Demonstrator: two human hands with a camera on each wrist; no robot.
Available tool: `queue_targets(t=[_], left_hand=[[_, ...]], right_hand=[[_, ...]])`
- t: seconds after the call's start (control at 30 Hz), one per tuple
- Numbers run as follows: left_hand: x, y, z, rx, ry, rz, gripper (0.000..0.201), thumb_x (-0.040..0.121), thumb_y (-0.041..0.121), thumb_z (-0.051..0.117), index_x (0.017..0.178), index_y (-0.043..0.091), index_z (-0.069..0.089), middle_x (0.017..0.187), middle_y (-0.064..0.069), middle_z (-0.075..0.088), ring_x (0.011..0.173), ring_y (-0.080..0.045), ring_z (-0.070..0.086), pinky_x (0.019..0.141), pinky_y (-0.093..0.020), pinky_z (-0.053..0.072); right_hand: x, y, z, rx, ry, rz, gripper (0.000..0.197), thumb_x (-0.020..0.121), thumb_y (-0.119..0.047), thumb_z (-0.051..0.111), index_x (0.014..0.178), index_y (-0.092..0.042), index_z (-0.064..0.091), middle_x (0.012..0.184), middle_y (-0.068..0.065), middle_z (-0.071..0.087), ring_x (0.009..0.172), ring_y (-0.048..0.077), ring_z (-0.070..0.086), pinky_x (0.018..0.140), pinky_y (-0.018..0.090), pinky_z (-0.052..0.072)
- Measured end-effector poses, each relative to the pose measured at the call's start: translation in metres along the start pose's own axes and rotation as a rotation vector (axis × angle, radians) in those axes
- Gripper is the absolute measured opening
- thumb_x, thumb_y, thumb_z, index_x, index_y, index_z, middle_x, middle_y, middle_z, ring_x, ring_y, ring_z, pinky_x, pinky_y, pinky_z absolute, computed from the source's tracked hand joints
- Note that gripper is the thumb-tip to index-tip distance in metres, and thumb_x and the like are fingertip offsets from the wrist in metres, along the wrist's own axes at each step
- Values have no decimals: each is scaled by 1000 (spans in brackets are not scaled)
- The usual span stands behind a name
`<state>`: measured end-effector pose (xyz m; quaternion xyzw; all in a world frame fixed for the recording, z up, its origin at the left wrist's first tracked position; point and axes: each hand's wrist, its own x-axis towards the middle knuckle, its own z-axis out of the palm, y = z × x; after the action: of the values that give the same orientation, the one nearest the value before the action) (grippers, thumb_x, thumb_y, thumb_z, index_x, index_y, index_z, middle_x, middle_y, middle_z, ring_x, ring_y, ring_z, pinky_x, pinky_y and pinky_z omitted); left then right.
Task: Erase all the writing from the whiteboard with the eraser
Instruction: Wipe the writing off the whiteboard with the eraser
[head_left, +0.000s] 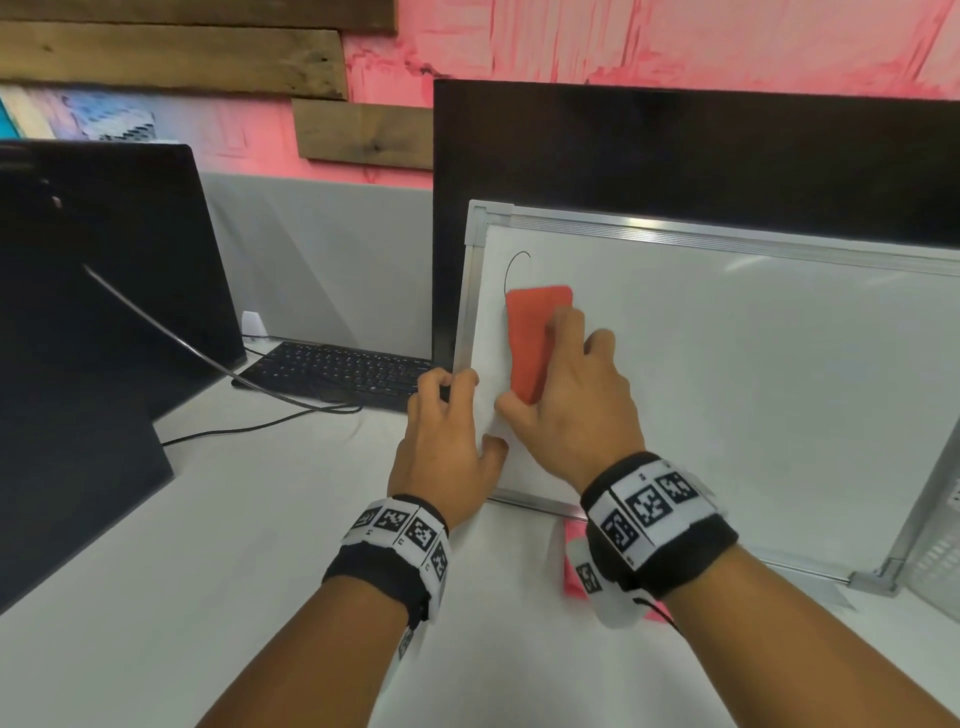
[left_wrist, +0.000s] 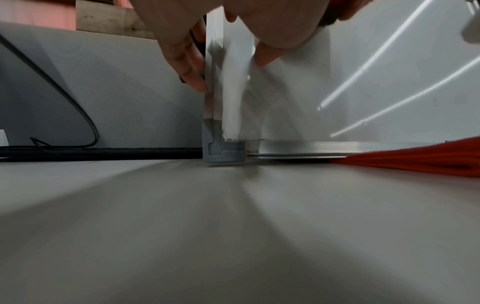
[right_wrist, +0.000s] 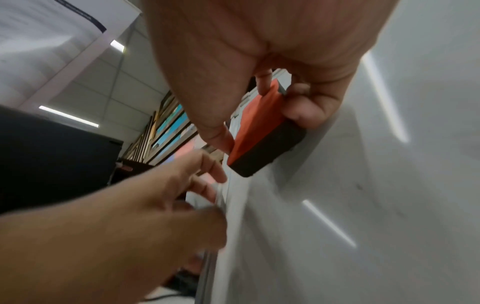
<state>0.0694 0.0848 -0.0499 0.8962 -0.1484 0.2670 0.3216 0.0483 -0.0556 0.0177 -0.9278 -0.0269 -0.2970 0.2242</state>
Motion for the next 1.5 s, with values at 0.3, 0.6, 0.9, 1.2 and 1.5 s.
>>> queue_targets(t=[0.3, 0.6, 0.9, 1.2, 1.5], left_hand=[[0, -1, -3, -8, 1, -5, 54, 86, 26, 64, 133, 22, 38, 133, -3, 37, 114, -26, 50, 79, -43, 56], [1, 1, -3, -77, 20, -109, 67, 92, 7, 50, 151, 21, 21, 139, -8, 49, 113, -32, 56, 89, -49, 52], [2, -4, -4, -37, -43, -172, 73, 96, 3, 45, 160, 15, 11, 154, -15, 40, 135, -33, 46, 108, -45, 43], [2, -6, -5, 0, -52, -156, 63, 96, 4, 45, 156, 10, 27, 141, -12, 47, 124, -30, 51, 104, -38, 45], [0, -8, -5, -20, -29, -131, 65, 91, -4, 47, 152, 11, 34, 136, -11, 52, 121, -30, 54, 102, -39, 47]], right_hand=[[-18, 1, 12, -30, -56, -5, 81, 79, -49, 71, 139, -25, 22, 107, 6, 39, 70, 28, 53, 59, 37, 53], [11, -8, 2, -15, 16, -29, 80, 82, -50, 68, 142, -24, 22, 111, 7, 40, 73, 28, 54, 64, 37, 54], [-2, -11, 11, -16, -43, -35, 78, 82, -48, 69, 140, -23, 23, 108, 6, 40, 72, 29, 55, 62, 38, 55], [19, -19, -1, -23, 2, -35, 82, 82, -51, 69, 143, -23, 21, 112, 7, 41, 75, 27, 56, 66, 38, 56], [8, -18, 6, -29, -21, -72, 77, 81, -49, 69, 138, -22, 24, 109, 6, 43, 72, 28, 57, 62, 40, 56]])
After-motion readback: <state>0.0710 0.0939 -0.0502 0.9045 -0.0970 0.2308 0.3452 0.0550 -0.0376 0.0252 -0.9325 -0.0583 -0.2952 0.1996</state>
